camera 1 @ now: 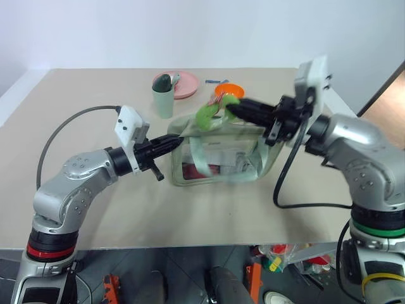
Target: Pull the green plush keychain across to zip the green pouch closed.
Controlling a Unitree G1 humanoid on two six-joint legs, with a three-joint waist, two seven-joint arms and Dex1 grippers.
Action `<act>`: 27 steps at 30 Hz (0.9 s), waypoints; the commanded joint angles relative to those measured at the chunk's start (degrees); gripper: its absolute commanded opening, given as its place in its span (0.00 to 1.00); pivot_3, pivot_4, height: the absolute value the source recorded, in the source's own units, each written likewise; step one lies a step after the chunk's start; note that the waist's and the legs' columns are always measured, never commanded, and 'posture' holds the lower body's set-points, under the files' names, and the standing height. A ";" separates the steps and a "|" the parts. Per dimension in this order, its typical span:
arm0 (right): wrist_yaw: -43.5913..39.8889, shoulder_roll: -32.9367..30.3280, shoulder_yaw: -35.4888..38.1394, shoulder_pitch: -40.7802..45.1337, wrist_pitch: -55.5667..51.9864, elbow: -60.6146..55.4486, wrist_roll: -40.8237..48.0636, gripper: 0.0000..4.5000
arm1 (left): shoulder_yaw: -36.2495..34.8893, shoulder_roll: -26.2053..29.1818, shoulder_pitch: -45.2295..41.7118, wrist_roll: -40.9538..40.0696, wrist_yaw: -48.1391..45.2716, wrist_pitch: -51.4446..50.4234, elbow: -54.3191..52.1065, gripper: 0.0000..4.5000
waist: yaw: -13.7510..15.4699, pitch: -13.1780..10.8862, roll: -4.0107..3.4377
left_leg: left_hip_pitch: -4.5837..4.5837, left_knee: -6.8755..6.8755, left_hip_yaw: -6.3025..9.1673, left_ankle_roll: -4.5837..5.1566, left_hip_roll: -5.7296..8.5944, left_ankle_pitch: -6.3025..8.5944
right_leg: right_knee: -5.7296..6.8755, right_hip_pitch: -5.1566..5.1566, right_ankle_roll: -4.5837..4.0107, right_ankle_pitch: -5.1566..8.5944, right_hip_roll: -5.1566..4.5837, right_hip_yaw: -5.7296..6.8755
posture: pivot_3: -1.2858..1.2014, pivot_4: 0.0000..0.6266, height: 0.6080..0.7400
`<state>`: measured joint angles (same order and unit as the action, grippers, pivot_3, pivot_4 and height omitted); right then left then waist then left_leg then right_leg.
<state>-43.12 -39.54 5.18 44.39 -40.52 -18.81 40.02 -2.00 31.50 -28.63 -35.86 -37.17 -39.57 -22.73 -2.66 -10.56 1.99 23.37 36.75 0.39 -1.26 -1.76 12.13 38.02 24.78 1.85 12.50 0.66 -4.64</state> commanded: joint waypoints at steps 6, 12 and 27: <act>-7.26 -8.06 0.33 1.80 13.86 13.73 -13.08 0.01 | 0.43 -2.23 -3.70 7.46 4.04 6.17 2.57 0.00 | 0.01 -0.01 0.01 | 0.04 -0.06 -0.11 0.02 0.03 0.01 | -0.03 0.08 0.05 0.03 -0.04 -0.10 | 0.52 0.24 1.00; -7.50 -11.61 3.22 -0.04 17.33 19.05 -17.23 0.01 | 0.34 -2.24 -2.10 10.13 4.92 6.79 3.51 0.00 | -0.04 -0.01 0.00 | 0.05 -0.18 -0.17 0.02 0.00 0.01 | -0.02 0.21 0.05 0.03 -0.02 -0.16 | 0.52 0.24 1.00; -0.78 -15.27 3.17 -15.97 14.22 13.08 -26.17 0.01 | -1.64 -3.46 -0.91 12.07 6.97 9.10 4.40 0.00 | 0.04 0.01 0.04 | 0.00 -0.17 -0.20 0.02 0.00 0.01 | 0.02 0.16 0.09 0.05 -0.03 -0.21 | 0.52 0.24 1.00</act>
<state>-45.42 -54.76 8.67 30.65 -25.43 -1.70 15.61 -1.18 27.86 -29.14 -24.43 -31.36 -32.24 -17.77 -2.63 -10.55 2.03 23.37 36.59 0.22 -1.24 -1.76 12.15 38.04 24.93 1.96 12.58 0.64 -4.83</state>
